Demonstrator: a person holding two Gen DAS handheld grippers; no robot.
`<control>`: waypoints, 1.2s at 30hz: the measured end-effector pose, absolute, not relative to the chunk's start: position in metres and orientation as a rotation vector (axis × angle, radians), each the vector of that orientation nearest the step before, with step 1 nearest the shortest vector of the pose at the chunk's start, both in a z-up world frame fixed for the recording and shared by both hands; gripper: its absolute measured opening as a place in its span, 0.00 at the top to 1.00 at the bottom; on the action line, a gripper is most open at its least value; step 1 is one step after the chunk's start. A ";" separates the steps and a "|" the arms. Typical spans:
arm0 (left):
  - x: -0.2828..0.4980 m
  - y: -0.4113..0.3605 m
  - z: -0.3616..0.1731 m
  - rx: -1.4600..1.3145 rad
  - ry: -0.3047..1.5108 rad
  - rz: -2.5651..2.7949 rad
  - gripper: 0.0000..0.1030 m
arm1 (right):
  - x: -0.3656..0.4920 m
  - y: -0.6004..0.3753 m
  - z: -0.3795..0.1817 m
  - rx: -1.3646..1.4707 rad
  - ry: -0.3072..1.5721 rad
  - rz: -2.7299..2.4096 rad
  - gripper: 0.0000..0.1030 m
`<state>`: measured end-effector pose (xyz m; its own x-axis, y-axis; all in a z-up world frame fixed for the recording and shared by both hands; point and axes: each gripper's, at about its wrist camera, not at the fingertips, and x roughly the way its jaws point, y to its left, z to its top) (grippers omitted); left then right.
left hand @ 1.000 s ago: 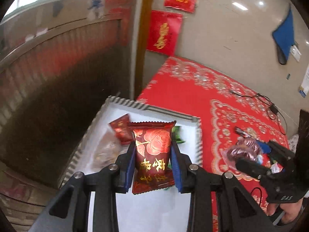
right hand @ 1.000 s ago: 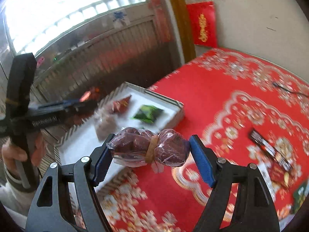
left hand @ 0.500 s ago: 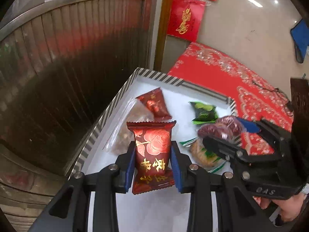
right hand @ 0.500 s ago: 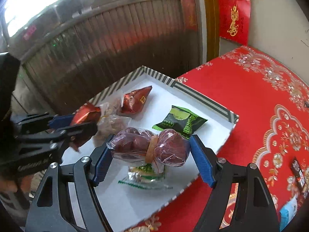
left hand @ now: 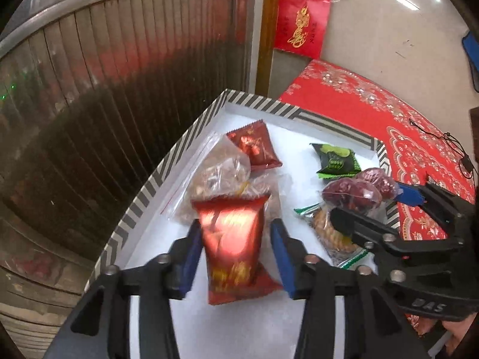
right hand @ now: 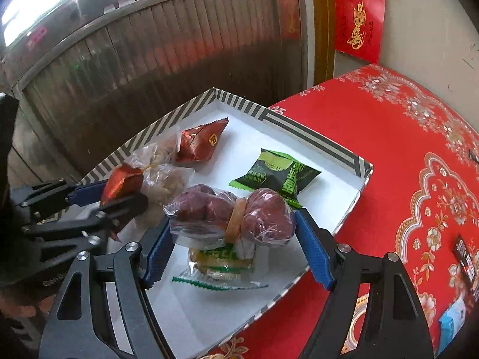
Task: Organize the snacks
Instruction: 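Carry the rose-print packet and dates bag over the white tray with both tools, then open both tools to drop the packet and dates bag into the tray, then move both tools back over the snack pile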
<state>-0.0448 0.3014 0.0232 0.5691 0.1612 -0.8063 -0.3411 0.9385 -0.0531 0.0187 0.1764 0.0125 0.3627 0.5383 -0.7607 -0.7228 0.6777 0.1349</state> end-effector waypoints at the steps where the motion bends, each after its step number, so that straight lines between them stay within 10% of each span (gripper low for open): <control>1: -0.045 0.301 0.023 -0.217 0.923 0.297 0.44 | 0.018 0.175 0.014 -0.233 0.877 0.828 0.24; 10: -0.056 0.307 0.039 -0.268 0.861 0.320 0.18 | 0.006 0.156 0.035 -0.184 0.841 0.868 0.24; 36: -0.035 0.161 0.066 -0.107 0.845 0.065 0.14 | -0.028 -0.059 0.061 -0.006 0.791 0.571 0.23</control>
<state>-0.0348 0.1605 0.0661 0.6625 0.0150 -0.7489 -0.1000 0.9926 -0.0686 -0.0283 -0.0594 0.0610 0.5609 0.4824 -0.6728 -0.4865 0.8496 0.2036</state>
